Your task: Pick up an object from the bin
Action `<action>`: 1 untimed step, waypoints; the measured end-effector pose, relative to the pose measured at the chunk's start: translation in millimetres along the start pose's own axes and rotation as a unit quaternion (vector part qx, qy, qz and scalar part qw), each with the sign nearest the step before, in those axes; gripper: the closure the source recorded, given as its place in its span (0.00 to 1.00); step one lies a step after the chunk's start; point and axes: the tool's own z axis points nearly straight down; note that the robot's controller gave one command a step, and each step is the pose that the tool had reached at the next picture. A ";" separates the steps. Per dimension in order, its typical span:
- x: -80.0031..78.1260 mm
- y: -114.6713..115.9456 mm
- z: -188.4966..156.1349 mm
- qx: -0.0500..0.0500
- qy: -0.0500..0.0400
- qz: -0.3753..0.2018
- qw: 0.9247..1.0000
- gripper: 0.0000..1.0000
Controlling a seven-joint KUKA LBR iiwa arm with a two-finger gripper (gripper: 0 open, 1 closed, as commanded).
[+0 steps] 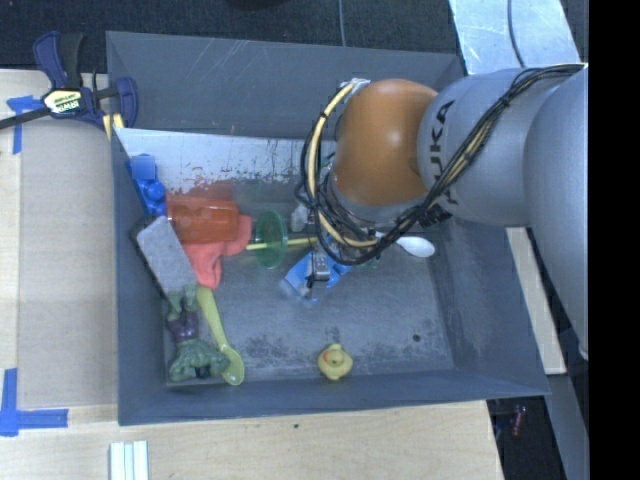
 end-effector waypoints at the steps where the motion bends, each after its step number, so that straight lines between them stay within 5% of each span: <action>1: -9.4 -50.8 27.7 -0.001 0.000 0.051 0.999 0.00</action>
Offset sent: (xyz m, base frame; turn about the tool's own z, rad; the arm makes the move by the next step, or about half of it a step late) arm 0.0233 -0.0814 -0.0433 -0.1141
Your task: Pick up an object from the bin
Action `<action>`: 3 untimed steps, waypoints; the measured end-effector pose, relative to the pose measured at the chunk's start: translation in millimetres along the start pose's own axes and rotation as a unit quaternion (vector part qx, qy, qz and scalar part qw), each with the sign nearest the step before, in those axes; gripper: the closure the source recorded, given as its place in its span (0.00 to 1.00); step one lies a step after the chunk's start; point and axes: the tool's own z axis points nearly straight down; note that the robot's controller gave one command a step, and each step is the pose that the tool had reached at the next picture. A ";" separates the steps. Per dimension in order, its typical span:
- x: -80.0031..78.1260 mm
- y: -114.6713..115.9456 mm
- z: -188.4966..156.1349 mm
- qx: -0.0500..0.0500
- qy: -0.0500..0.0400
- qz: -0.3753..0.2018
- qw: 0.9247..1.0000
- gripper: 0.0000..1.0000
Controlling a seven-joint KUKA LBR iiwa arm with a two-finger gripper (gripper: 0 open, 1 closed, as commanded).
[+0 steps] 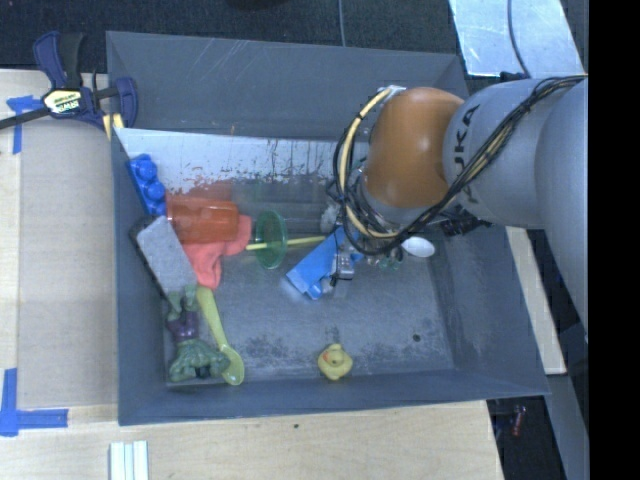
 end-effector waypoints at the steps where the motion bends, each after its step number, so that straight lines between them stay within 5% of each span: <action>1: -20.5 -29.1 9.1 -0.001 -0.009 -0.107 0.994 1.00; 2: -20.5 -29.1 9.1 -0.002 -0.009 -0.106 0.994 1.00; 3: -14.6 -31.4 -42.1 -0.002 -0.004 -0.070 0.998 1.00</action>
Offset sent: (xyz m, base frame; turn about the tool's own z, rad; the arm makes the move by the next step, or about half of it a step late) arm 0.0000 0.0000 0.0000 0.0000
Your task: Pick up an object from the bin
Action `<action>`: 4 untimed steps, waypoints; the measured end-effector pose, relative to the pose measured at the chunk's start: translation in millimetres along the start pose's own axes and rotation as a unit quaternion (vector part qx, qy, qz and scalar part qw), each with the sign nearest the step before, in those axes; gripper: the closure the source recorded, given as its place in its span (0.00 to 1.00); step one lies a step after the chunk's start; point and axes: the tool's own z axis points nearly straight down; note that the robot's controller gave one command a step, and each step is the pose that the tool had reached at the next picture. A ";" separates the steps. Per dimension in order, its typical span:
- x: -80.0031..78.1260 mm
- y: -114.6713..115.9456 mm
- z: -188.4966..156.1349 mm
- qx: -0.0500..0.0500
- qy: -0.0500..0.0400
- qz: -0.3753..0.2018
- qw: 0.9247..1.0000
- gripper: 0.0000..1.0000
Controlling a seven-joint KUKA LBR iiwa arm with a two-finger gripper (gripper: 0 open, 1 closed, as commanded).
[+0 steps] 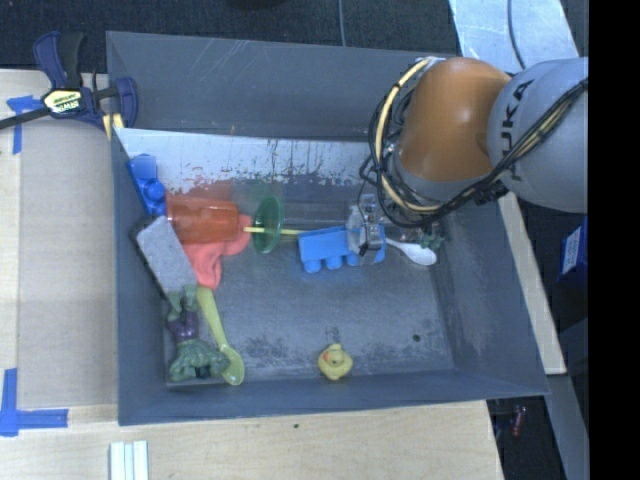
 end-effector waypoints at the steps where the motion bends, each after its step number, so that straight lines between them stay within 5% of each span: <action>1: -3.8 -6.4 -75.9 0.000 -0.002 -0.004 1.000 1.00; 2: -6.2 4.0 -20.2 0.000 -0.005 0.085 0.996 1.00; 3: -3.1 -0.1 8.1 0.001 -0.008 0.036 0.999 1.00; 4: -6.0 -3.9 34.9 0.000 -0.006 0.059 0.998 1.00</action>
Offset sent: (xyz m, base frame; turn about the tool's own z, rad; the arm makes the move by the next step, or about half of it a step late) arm 0.0047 0.0124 -0.0266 0.2597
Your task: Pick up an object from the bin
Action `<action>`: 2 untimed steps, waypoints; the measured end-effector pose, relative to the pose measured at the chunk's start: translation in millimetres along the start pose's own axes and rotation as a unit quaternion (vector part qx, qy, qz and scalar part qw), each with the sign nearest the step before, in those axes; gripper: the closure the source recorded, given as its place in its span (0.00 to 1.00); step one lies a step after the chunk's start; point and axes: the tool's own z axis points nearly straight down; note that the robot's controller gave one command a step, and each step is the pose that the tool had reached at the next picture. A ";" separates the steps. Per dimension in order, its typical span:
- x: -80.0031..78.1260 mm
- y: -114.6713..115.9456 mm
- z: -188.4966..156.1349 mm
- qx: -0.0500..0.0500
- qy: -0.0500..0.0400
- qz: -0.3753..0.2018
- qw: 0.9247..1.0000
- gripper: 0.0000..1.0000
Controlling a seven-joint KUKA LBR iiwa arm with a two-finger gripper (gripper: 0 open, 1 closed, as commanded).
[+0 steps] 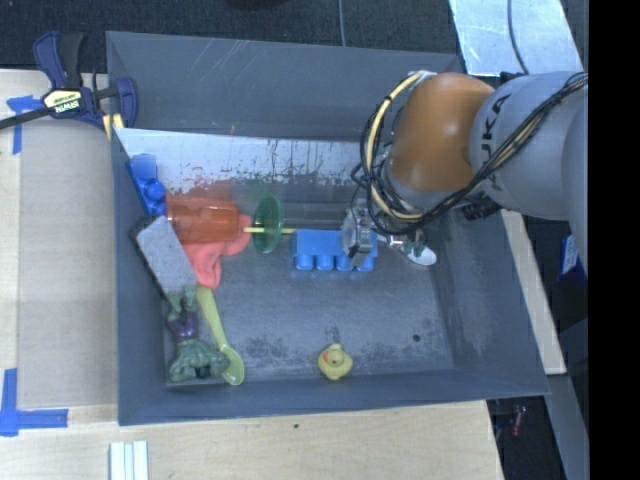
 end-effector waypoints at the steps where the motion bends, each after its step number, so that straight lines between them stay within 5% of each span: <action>1: 3.3 25.5 21.3 0.001 -0.003 -0.062 0.998 0.00; 2: 0.7 24.7 17.6 0.000 -0.008 -0.061 0.998 1.00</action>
Offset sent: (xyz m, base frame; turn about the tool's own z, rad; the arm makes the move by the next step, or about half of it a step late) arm 0.0000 0.0000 0.0000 0.0000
